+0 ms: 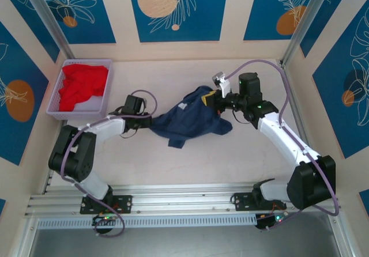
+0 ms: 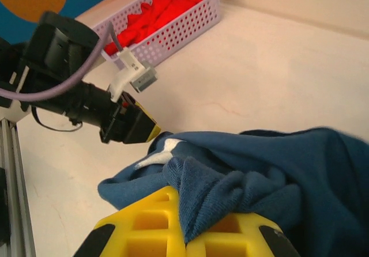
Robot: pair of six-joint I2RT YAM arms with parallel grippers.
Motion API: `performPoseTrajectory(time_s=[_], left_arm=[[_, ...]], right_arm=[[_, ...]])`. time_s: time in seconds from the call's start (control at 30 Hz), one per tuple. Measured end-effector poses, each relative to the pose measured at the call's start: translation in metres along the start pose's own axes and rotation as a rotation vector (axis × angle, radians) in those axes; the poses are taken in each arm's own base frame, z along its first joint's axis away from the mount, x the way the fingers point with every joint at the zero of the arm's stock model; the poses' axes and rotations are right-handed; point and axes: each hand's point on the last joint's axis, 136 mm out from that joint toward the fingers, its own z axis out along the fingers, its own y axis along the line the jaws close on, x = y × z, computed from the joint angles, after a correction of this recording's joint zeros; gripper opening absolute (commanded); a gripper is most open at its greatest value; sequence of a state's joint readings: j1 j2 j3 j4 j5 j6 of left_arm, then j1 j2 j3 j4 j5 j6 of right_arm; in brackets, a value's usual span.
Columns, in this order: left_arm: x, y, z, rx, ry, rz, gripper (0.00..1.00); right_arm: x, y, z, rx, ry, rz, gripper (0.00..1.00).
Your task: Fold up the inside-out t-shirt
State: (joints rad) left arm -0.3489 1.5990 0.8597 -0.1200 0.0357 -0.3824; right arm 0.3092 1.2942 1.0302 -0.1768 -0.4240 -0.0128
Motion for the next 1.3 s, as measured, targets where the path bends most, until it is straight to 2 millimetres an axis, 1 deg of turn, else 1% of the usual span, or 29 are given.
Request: performPoseTrajectory(time_s=[0.07,0.13,0.17,0.23,0.27,0.33,0.43,0.5,0.57,0.63,0.67,0.7,0.73,0.8,0.83,0.9,0.93,0.97,1.0,1.07,1.1,1.13,1.2,1.27,1.3], left_arm=[[-0.003,-0.013,-0.012,0.073,-0.031,0.003,0.52],[-0.017,-0.031,-0.032,0.163,-0.097,0.019,0.63],[-0.026,-0.04,-0.043,0.208,-0.135,0.031,0.66],[-0.042,-0.062,-0.063,0.31,-0.208,0.072,0.71],[-0.046,-0.074,-0.07,0.357,-0.225,0.097,0.71],[-0.055,-0.096,-0.078,0.433,-0.229,0.151,0.73],[-0.066,-0.134,-0.077,0.517,-0.205,0.253,0.75],[-0.073,-0.157,-0.073,0.559,-0.183,0.31,0.76],[-0.077,-0.173,-0.064,0.59,-0.151,0.349,0.77],[-0.076,-0.188,-0.05,0.622,-0.094,0.384,0.75],[-0.073,-0.194,-0.043,0.636,-0.06,0.395,0.73],[-0.069,-0.2,-0.033,0.648,-0.023,0.408,0.66],[-0.064,-0.203,-0.025,0.657,0.011,0.415,0.52],[-0.054,-0.205,-0.008,0.658,0.078,0.398,0.26],[-0.05,-0.203,0.0,0.656,0.103,0.38,0.15],[-0.047,-0.201,0.006,0.657,0.132,0.333,0.06],[-0.05,-0.198,0.006,0.655,0.132,0.302,0.03],[-0.057,-0.195,0.006,0.652,0.121,0.268,0.02],[-0.068,-0.19,0.003,0.649,0.093,0.233,0.01],[-0.092,-0.174,-0.004,0.636,0.035,0.143,0.01],[-0.104,-0.162,-0.009,0.63,-0.001,0.092,0.0],[-0.116,-0.149,-0.019,0.628,-0.042,0.036,0.01],[-0.133,-0.126,-0.041,0.635,-0.12,-0.058,0.0],[-0.141,-0.112,-0.066,0.653,-0.188,-0.112,0.01],[-0.142,-0.108,-0.078,0.66,-0.216,-0.127,0.02]], right_arm=[[0.008,-0.001,0.002,-0.001,0.018,0.004,0.0],[0.011,-0.001,0.002,-0.004,0.025,0.002,0.0],[0.011,-0.001,0.003,-0.006,0.025,-0.001,0.0],[0.011,0.0,0.003,-0.014,0.025,-0.008,0.0],[0.011,0.001,0.003,-0.016,0.025,-0.01,0.0],[0.011,0.002,0.003,-0.025,0.025,-0.012,0.0],[0.015,0.002,0.004,-0.029,0.028,-0.01,0.0],[0.017,0.002,0.005,-0.029,0.032,-0.006,0.0],[0.018,0.003,0.004,-0.03,0.033,-0.006,0.0],[0.018,0.005,0.003,-0.031,0.031,-0.009,0.0],[0.018,0.005,0.003,-0.031,0.03,-0.011,0.0],[0.017,0.006,0.002,-0.031,0.026,-0.014,0.0],[0.015,0.007,0.001,-0.031,0.022,-0.017,0.0],[0.012,0.009,-0.002,-0.028,0.012,-0.025,0.0],[0.01,0.01,-0.004,-0.026,0.005,-0.031,0.0],[0.006,0.013,-0.008,-0.024,-0.009,-0.043,0.0],[0.003,0.014,-0.011,-0.021,-0.018,-0.049,0.0],[0.0,0.015,-0.013,-0.018,-0.026,-0.055,0.0],[-0.004,0.016,-0.016,-0.013,-0.036,-0.058,0.0],[-0.019,0.016,-0.023,0.0,-0.07,-0.061,0.0],[-0.03,0.015,-0.029,0.01,-0.098,-0.057,0.0],[-0.042,0.014,-0.036,0.022,-0.131,-0.053,0.0],[-0.056,0.012,-0.048,0.037,-0.181,-0.037,0.0],[-0.061,0.015,-0.055,0.035,-0.201,-0.014,0.0],[-0.062,0.018,-0.057,0.03,-0.206,-0.005,0.0]])
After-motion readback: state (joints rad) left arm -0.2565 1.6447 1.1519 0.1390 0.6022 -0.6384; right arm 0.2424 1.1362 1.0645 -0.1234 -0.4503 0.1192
